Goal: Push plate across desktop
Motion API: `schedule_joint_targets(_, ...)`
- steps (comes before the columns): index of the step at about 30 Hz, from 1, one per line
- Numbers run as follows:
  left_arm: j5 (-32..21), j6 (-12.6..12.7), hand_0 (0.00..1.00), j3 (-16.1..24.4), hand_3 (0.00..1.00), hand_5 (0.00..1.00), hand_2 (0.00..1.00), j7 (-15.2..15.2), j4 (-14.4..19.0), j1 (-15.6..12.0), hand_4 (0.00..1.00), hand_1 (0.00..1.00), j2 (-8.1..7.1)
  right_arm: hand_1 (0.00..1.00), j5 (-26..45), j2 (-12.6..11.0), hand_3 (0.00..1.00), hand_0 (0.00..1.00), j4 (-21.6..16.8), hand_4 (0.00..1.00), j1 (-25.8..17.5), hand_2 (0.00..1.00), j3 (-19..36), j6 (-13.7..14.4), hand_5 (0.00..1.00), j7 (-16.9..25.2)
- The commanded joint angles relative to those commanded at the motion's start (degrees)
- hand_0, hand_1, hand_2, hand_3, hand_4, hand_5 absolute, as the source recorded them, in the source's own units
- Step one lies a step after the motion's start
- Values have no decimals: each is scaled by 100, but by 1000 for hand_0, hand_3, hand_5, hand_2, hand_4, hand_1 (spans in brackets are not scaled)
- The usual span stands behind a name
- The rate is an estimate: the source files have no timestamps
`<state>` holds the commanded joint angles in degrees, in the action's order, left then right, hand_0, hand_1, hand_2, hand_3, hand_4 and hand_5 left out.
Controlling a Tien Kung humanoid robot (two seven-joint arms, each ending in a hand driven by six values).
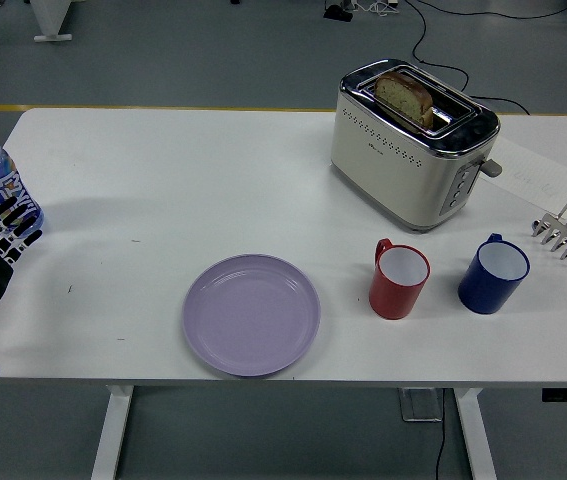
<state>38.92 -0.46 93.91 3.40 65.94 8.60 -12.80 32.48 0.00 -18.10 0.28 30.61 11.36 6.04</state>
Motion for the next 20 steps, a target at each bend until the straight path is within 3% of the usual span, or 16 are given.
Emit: schedule_joint_targets(20, 42, -56, 758, 142, 677, 998, 776, 2, 82, -47, 470, 774, 34, 526, 2, 0, 637, 616, 24, 404, 3, 640, -31, -43, 709, 15)
